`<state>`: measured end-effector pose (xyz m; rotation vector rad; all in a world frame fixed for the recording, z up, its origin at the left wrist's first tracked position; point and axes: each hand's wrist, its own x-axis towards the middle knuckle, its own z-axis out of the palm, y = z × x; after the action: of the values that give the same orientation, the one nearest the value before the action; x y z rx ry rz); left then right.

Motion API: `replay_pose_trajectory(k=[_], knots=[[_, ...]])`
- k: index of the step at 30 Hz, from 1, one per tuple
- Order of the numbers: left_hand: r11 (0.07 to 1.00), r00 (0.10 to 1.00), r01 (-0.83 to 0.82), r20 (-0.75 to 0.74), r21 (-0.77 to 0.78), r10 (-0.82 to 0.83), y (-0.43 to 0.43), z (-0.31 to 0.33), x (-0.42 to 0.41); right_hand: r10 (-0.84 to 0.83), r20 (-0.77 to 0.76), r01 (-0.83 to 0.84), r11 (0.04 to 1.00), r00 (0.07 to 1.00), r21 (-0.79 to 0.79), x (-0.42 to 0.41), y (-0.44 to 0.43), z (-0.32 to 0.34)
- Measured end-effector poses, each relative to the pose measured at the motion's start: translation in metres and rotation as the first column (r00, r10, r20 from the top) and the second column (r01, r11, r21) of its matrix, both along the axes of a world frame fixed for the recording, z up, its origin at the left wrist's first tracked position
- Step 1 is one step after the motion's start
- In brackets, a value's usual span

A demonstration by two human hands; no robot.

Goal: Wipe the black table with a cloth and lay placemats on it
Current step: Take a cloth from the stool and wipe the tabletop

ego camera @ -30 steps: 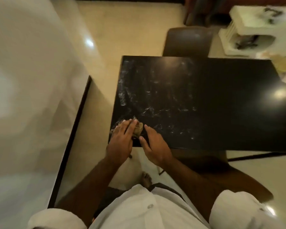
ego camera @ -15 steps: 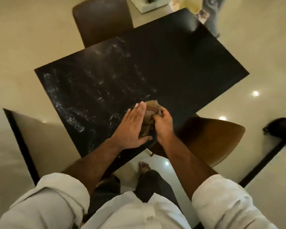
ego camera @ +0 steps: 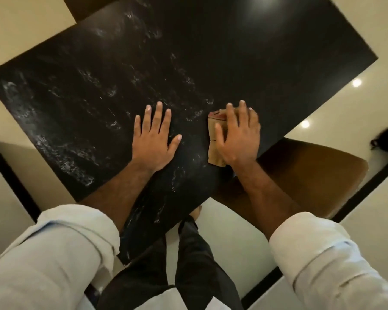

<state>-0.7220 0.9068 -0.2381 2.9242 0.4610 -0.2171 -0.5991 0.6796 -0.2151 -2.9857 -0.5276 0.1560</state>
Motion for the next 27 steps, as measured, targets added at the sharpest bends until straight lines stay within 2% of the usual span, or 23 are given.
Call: replay_pose_trajectory(k=[2, 4, 9, 13, 17, 19, 22, 25, 27], knots=[[0.999, 0.999, -0.008, 0.046, 0.035, 0.007, -0.001, -0.008, -0.001, 0.0, -0.051, 0.002, 0.999, 0.999, 0.041, -0.013, 0.015, -0.014], [0.998, 0.996, -0.008, 0.084, 0.06, 0.003, 0.0, -0.016, -0.003, -0.035, -0.022, 0.036, 0.997, 0.999, 0.073, -0.023, 0.031, -0.026], [0.998, 0.995, -0.01, 0.099, 0.066, 0.003, 0.001, -0.021, -0.002, 0.133, -0.024, -0.131, 0.988, 0.991, 0.077, -0.069, 0.011, -0.034], [0.998, 0.994, -0.01, 0.108, 0.07, 0.002, 0.001, -0.022, -0.002, -0.014, -0.04, 0.014, 1.0, 0.999, -0.001, -0.053, -0.026, -0.03], [0.997, 0.993, -0.001, 0.118, 0.078, -0.008, 0.003, -0.023, -0.001, -0.146, -0.002, 0.146, 0.988, 0.989, 0.046, 0.021, 0.019, -0.025], [0.997, 0.992, 0.0, 0.124, 0.079, -0.01, 0.002, -0.024, -0.002, -0.112, 0.017, 0.111, 0.993, 0.994, 0.047, 0.037, 0.055, -0.026], [0.998, 0.991, 0.004, 0.134, 0.06, -0.012, 0.001, -0.021, -0.004, 0.026, 0.021, -0.027, 0.997, 0.999, 0.077, 0.013, 0.087, -0.026], [0.998, 0.992, 0.005, 0.126, 0.056, -0.012, -0.001, -0.016, -0.003, 0.159, -0.005, -0.157, 0.981, 0.987, 0.117, -0.04, 0.067, -0.024], [0.998, 0.993, 0.018, 0.113, 0.055, -0.024, 0.003, -0.015, -0.003, 0.15, -0.043, -0.145, 0.984, 0.988, 0.107, -0.069, 0.036, -0.023]])
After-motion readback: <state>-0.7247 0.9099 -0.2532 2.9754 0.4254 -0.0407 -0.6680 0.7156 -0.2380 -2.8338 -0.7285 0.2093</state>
